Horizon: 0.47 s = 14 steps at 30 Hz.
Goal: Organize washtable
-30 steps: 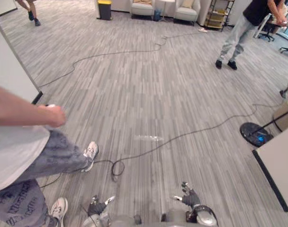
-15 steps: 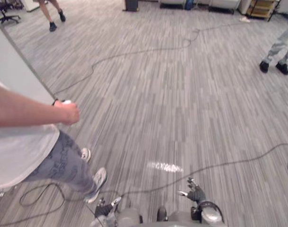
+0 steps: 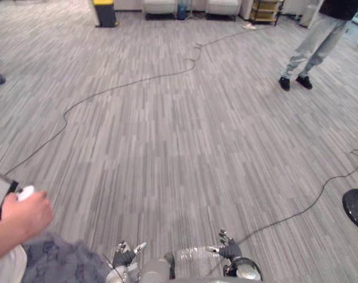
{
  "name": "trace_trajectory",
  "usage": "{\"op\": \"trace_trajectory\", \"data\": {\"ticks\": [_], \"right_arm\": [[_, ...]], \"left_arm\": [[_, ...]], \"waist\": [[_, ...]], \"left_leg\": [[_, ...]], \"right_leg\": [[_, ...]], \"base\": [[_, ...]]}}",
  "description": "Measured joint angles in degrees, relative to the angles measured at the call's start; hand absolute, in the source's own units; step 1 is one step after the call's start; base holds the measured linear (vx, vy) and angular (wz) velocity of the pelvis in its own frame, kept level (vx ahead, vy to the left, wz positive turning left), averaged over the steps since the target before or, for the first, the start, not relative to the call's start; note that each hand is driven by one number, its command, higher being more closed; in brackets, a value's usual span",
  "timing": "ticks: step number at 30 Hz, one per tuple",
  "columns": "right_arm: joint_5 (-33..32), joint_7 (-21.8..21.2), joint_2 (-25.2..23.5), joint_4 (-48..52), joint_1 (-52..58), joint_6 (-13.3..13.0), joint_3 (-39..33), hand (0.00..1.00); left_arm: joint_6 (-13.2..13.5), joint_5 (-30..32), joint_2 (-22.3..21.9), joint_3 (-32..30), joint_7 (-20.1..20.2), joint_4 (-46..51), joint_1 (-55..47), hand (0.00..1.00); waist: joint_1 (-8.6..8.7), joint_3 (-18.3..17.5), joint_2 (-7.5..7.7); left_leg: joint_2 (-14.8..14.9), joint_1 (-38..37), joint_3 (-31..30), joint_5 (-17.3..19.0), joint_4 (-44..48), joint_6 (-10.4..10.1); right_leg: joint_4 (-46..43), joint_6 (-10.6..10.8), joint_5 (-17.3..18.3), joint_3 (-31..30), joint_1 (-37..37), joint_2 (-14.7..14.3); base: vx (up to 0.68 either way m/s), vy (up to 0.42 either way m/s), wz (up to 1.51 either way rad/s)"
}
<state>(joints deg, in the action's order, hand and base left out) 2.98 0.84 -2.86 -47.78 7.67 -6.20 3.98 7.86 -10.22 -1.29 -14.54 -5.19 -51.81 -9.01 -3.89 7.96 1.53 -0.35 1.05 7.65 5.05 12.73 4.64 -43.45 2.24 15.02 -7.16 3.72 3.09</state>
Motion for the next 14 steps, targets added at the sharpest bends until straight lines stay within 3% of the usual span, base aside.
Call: {"op": "trace_trajectory", "data": {"ticks": [3,5,6,7,8,10,14], "right_arm": [[0.0,-0.1,0.0,0.0,0.0,-0.1,1.6,0.00],[0.0,0.0,0.2,0.1,0.0,-0.1,1.5,0.00],[0.0,0.0,0.2,0.0,0.0,-0.1,1.5,0.00],[0.0,0.1,0.0,-0.3,0.3,0.0,1.5,0.00],[0.0,0.0,-0.1,-0.3,0.4,0.0,1.5,0.00],[0.0,0.1,0.1,-0.3,0.6,0.0,1.5,0.00],[0.0,0.1,0.9,-1.0,0.6,0.1,1.5,0.00]], "left_arm": [[0.0,0.3,-0.1,-0.1,0.0,-0.4,0.0,0.00],[0.0,0.3,0.0,-0.3,0.1,-0.5,0.0,0.00],[0.0,0.2,-0.1,-0.9,0.1,-0.5,-0.1,0.00],[0.2,0.3,0.2,-1.4,0.0,-0.5,-0.1,0.00],[0.2,0.3,0.4,-1.4,-0.1,-0.6,0.0,0.00],[0.0,0.8,-0.4,-1.3,-0.1,-1.6,0.0,0.00],[-0.1,1.2,-1.3,-1.2,-0.1,-2.4,-0.1,0.00]], "waist": [[-0.02,0.1,-0.40],[0.14,0.0,-0.32],[0.11,-0.1,-0.05],[-0.22,-0.7,1.24],[-0.19,-1.1,2.04],[-0.04,-2.5,0.03],[-0.06,-3.1,-1.03]], "left_leg": [[0.3,-4.3,-0.8,1.5,-2.9,0.7],[0.5,-4.9,-2.8,2.3,-2.7,-0.2],[0.3,-5.0,-3.4,2.6,-2.4,-1.0],[-1.0,-5.0,-4.0,3.1,-2.1,-1.8],[-1.5,-5.1,-4.3,3.4,-1.9,-2.1],[-0.3,-5.7,-5.5,3.7,-2.4,-2.8],[1.2,-7.1,-7.0,2.8,-5.7,-4.2]], "right_leg": [[2.1,0.0,1.5,3.9,-3.9,0.9],[10.4,0.2,1.4,4.8,-6.0,0.8],[16.0,0.1,0.4,4.1,-5.9,0.7],[23.9,-0.2,-6.5,3.9,-5.8,1.6],[24.8,1.8,-7.2,4.0,-5.7,2.2],[28.1,2.0,-7.4,5.1,-3.9,1.4],[32.7,1.5,-8.9,7.0,-1.3,0.0]], "base": [[0.17,0.094,0.19],[0.15,0.007,0.49],[0.18,-0.053,0.40],[0.19,-0.078,0.34],[0.25,-0.129,0.23],[0.26,-0.128,0.16],[0.15,-0.101,0.15]]}}
